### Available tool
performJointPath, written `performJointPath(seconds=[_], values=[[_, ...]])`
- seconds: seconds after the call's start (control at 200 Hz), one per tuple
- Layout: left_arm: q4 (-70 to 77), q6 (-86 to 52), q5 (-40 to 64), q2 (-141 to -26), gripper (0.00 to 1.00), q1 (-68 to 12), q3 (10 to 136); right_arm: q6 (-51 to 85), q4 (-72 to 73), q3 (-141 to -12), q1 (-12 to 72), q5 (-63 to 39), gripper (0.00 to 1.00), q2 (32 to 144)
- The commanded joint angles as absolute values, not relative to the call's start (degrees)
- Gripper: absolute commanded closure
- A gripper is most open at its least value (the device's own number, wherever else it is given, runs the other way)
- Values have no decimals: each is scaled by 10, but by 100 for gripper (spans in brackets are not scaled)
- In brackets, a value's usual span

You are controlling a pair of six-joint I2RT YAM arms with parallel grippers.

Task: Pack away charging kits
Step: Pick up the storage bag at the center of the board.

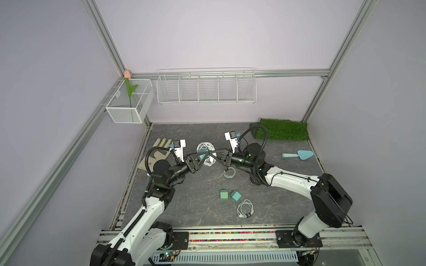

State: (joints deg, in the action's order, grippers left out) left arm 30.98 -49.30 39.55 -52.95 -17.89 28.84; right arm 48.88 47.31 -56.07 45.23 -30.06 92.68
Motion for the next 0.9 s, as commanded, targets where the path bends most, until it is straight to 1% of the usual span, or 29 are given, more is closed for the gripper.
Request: performJointPath(seconds=[0.0,0.025,0.065,0.095,0.19,0.27,0.325,0.355,0.37,0.425,0.44,0.46,0.505,0.55,0.625,0.735,0.895], values=[[355,-502,423,-516,45,-183,305,496,485,-574,462,-305,93,940],[350,-500,421,-513,46,-182,306,495,484,-575,463,-306,93,941],[338,-496,419,-511,51,-183,309,494,481,-577,462,-305,93,942],[332,-494,419,-511,53,-182,311,493,477,-579,463,-307,93,943],[333,-495,425,-516,54,-183,310,484,461,-587,463,-312,93,945],[338,-497,427,-520,64,-183,309,480,453,-589,463,-312,93,944],[346,-502,430,-520,66,-183,308,472,442,-589,463,-307,93,940],[344,-502,430,-520,65,-182,308,468,434,-589,463,-305,93,937],[343,-502,429,-519,62,-183,309,466,431,-589,462,-304,93,936],[333,-500,425,-517,48,-183,310,457,421,-587,463,-303,93,929],[330,-499,423,-516,41,-183,310,455,417,-587,463,-302,93,926],[326,-499,421,-515,34,-182,311,452,412,-586,463,-301,93,924],[322,-494,416,-512,28,-182,311,445,400,-585,463,-295,93,917],[320,-493,414,-510,28,-182,311,442,391,-584,463,-294,93,912],[317,-491,415,-512,30,-182,313,443,390,-585,463,-300,93,912],[333,-498,419,-512,41,-182,310,450,399,-583,463,-302,93,915],[312,-491,406,-505,41,-181,312,451,401,-580,462,-307,93,912]])
